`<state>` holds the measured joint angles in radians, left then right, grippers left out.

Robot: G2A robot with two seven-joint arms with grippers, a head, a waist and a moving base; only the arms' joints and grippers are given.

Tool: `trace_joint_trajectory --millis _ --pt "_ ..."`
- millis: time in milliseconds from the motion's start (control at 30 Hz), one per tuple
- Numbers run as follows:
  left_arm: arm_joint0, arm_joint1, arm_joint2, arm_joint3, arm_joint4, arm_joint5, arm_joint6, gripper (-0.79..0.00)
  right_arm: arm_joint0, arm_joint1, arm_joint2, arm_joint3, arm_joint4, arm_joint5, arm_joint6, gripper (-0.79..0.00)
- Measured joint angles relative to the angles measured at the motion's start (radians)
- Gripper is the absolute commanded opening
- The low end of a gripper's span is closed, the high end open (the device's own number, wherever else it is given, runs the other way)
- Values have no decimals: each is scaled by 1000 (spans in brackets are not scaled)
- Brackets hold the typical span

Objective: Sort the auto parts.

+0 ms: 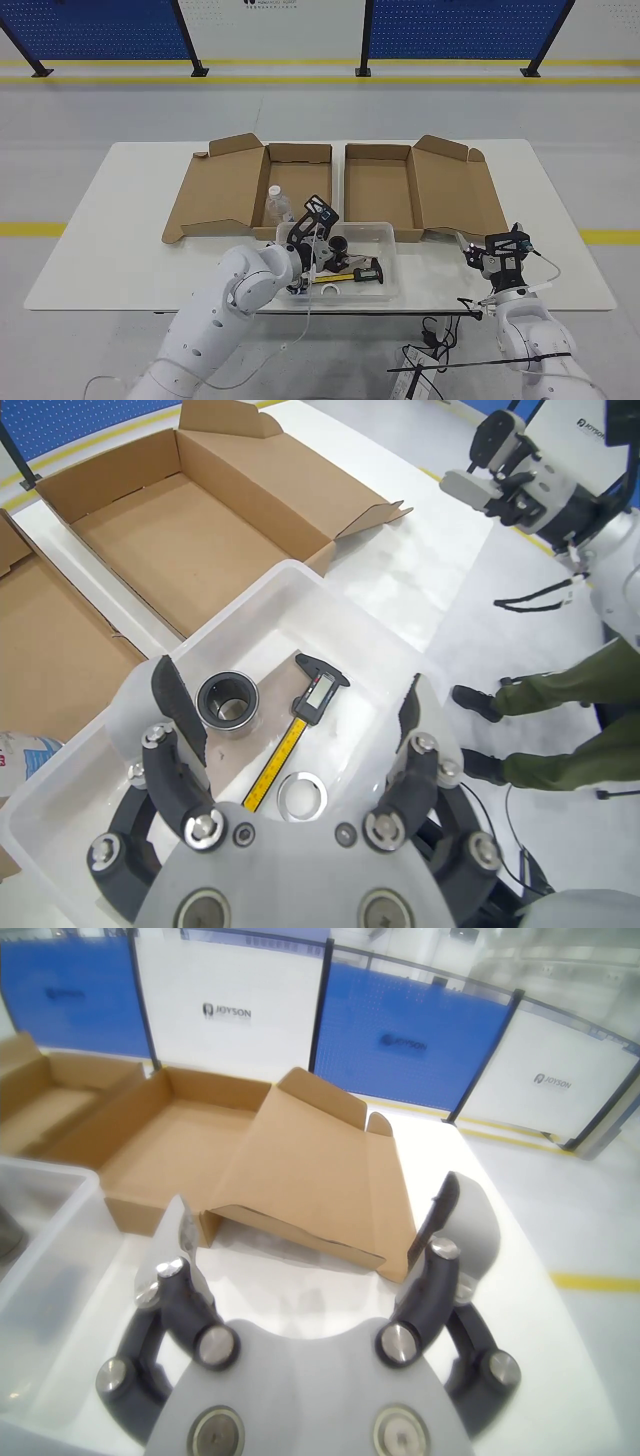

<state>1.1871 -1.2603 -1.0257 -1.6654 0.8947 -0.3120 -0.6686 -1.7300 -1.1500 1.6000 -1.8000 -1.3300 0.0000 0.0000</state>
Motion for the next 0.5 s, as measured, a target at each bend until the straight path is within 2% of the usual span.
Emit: trace_joint_trajectory --millis 167,267,433,500 --pt "4 -1 0 -1 -5 4 5 0 0 0 0 0 0 0 0 0" --pt "11 -2 10 -9 -5 40 1 0 0 0 0 0 0 0 0 0" --pt "-13 -12 29 -29 -28 181 -64 0 0 0 0 0 0 0 0 0" --pt "-21 -17 33 -37 -8 272 -112 0 0 0 0 0 0 0 0 0"
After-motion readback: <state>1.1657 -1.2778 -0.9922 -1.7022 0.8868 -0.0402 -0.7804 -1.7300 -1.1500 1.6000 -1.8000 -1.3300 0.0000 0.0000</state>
